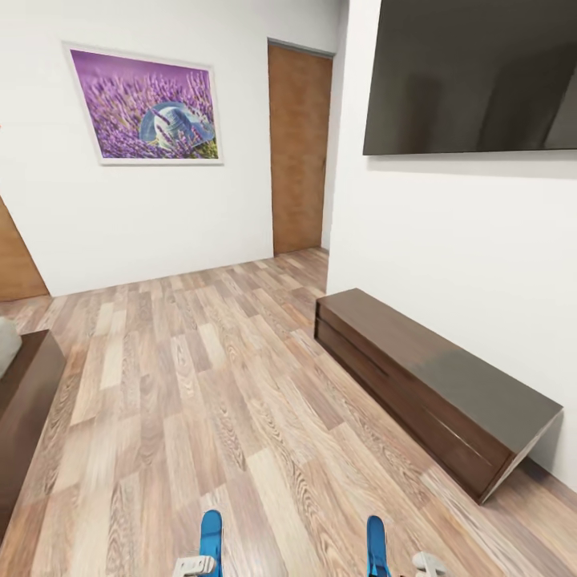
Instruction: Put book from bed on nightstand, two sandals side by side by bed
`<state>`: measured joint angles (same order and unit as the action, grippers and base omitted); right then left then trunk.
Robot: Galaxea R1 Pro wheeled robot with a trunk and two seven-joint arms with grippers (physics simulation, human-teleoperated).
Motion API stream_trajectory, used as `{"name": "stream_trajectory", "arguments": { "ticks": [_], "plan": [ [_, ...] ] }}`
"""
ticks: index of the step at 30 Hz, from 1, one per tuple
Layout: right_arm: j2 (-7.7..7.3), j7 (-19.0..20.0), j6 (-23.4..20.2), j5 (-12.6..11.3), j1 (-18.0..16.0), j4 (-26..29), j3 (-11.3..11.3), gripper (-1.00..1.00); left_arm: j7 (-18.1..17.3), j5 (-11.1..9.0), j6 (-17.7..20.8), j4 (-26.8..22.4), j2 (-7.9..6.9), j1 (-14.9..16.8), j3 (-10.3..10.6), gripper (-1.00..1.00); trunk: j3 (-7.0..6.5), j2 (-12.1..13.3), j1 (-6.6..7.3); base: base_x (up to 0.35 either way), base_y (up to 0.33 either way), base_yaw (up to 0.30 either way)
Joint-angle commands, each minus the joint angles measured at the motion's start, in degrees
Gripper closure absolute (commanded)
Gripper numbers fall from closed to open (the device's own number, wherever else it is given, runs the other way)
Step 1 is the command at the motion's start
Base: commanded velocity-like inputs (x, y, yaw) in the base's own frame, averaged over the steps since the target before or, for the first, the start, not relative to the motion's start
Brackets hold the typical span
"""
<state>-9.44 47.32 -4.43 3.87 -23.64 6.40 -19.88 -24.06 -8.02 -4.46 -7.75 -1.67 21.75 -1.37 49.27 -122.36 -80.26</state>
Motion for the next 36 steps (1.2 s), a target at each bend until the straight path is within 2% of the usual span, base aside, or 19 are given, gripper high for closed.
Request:
{"name": "stream_trajectory", "arguments": {
  "ticks": [1,36],
  "plan": [
    [0.00,0.3,-0.5,0.4,0.0,0.1,-0.5,1.00,-0.3,-0.3,0.0,0.1,0.00,0.1,-0.1,1.00,0.05,0.0,0.01,0.000,0.000,0.294],
    [0.01,0.3,-0.5,0.4,0.0,0.1,-0.5,1.00,-0.3,-0.3,-0.1,0.1,0.35,0.1,-0.1,1.00,0.05,0.0,0.01,0.000,0.000,0.294]
  ]
}}
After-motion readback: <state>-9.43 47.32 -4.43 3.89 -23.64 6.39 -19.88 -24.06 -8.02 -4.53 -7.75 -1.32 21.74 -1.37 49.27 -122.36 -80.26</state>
